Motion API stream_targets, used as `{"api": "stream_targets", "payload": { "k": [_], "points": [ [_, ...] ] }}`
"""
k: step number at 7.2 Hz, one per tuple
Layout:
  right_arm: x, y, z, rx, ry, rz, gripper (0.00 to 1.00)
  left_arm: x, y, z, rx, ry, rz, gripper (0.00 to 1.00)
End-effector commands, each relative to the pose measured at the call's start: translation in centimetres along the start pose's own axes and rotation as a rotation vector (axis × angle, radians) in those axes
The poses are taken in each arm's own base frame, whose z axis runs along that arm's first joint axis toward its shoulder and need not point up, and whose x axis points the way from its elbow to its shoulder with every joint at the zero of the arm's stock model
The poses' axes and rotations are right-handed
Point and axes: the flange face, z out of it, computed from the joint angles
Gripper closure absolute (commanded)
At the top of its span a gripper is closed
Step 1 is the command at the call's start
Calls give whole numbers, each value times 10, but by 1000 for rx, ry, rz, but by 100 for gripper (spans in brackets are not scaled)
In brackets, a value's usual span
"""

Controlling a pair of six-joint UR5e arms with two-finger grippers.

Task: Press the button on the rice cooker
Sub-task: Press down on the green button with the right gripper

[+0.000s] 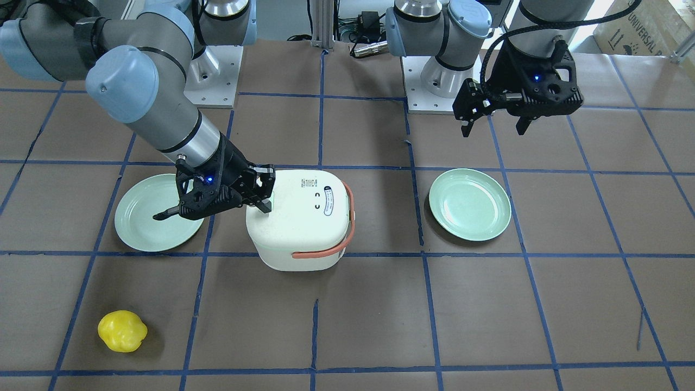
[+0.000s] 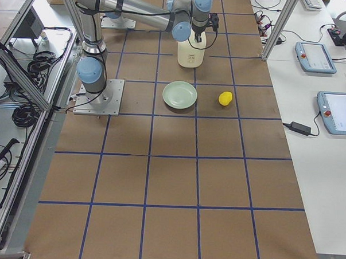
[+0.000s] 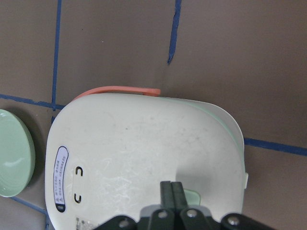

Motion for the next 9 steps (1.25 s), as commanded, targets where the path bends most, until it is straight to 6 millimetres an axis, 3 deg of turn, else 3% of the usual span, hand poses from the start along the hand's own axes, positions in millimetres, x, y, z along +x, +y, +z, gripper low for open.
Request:
{"api": "stream_targets", "payload": {
  "k": [1,3,6,8,9],
  "points": [
    [2,0,2,-3,0,-2,92,0,0,1,0,0,0,0],
    [8,-1,15,-7,0,-1,92,0,0,0,1,0,0,0],
    [7,-1,15,-3,0,2,91,0,0,0,1,0,0,0],
    [3,2,4,8,4,-3,89,0,0,0,1,0,0,0],
    [-4,7,-12,19,7,-3,83,0,0,0,1,0,0,0]
  ]
}}
